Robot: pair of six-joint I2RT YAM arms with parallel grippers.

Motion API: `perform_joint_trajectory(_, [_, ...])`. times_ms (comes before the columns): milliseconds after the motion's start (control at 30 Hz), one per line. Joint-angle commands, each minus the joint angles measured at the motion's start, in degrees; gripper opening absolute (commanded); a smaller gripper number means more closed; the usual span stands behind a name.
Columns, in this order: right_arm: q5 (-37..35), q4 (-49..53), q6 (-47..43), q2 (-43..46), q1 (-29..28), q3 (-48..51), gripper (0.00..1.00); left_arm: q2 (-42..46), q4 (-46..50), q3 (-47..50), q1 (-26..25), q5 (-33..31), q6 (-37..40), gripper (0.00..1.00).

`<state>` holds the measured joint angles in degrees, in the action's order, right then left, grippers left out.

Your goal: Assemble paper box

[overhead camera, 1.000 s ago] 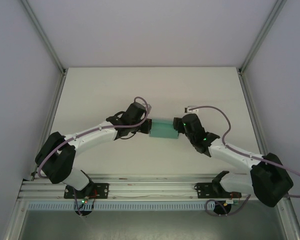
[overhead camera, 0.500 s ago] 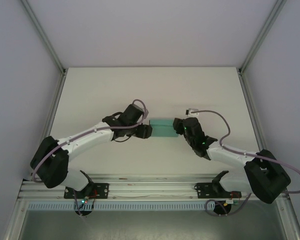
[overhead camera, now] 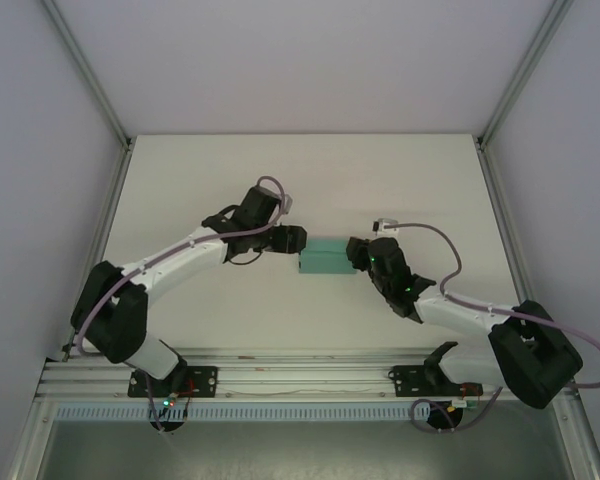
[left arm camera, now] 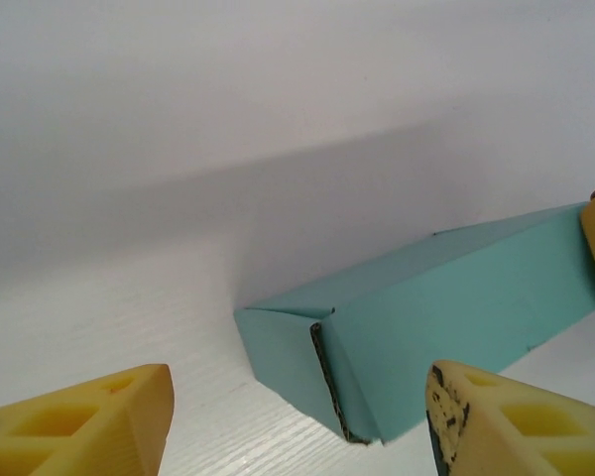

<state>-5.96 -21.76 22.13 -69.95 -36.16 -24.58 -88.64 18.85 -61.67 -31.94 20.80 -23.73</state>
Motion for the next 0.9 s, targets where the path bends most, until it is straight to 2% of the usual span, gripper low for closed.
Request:
perform_joint_trajectory(0, [0.32, 9.41, 0.02, -1.74, 0.31, 3.29, 0.38, -1.84, -4.08, 2.21, 1.18, 4.6, -1.88, 0.6])
perform_joint_trajectory(167, [0.51, 7.77, 0.41, -2.78, 0.31, 4.63, 0.36, -3.1, -11.11, 9.77, 1.36, 8.07, -4.28, 0.38])
perform_joint_trajectory(233, [1.38, 6.27, 0.42, -3.49, 0.38, 5.53, 0.36, -3.27, -14.68, 13.34, 1.37, 8.22, -4.81, 0.35])
perform_joint_trajectory(367, [3.3, -2.99, 0.46, -4.89, 0.38, 10.31, 0.32, -4.62, -22.58, 20.23, 1.48, 9.53, -5.73, 0.22])
perform_joint_trajectory(400, [3.06, -4.03, 0.65, -5.39, 0.32, 10.88, 0.27, -5.22, -24.44, 21.51, 1.36, 9.84, -5.56, 0.2])
perform_joint_trajectory(467, [3.95, -4.39, -0.19, -6.47, 0.4, 10.96, 0.18, -6.22, -26.86, 23.96, 1.18, 6.28, -6.14, 0.12])
perform_joint_trajectory(633, [5.56, -3.46, -0.25, -6.12, 0.38, 10.03, 0.07, -3.78, -30.28, 26.42, 1.05, 6.33, -4.02, 0.05])
perform_joint_trajectory(667, [5.9, -2.76, -0.41, -5.0, 0.39, 9.56, 0.07, -2.92, -30.03, 26.11, 0.88, 5.65, -3.84, 0.0])
perform_joint_trajectory(767, [5.79, 1.19, -0.84, -1.14, 0.37, 7.29, 0.11, -1.32, -28.0, 23.58, 0.67, 4.83, -2.95, 0.01])
perform_joint_trajectory(833, [4.53, 5.53, -0.69, 1.12, 0.39, 4.79, 0.15, -0.57, -26.07, 20.98, 0.57, 4.08, -2.56, 0.14])
perform_joint_trajectory(867, [3.99, 7.8, -0.99, 2.29, 0.37, 3.16, 0.21, -0.08, -25.01, 19.44, 0.52, 3.52, -2.42, 0.2])
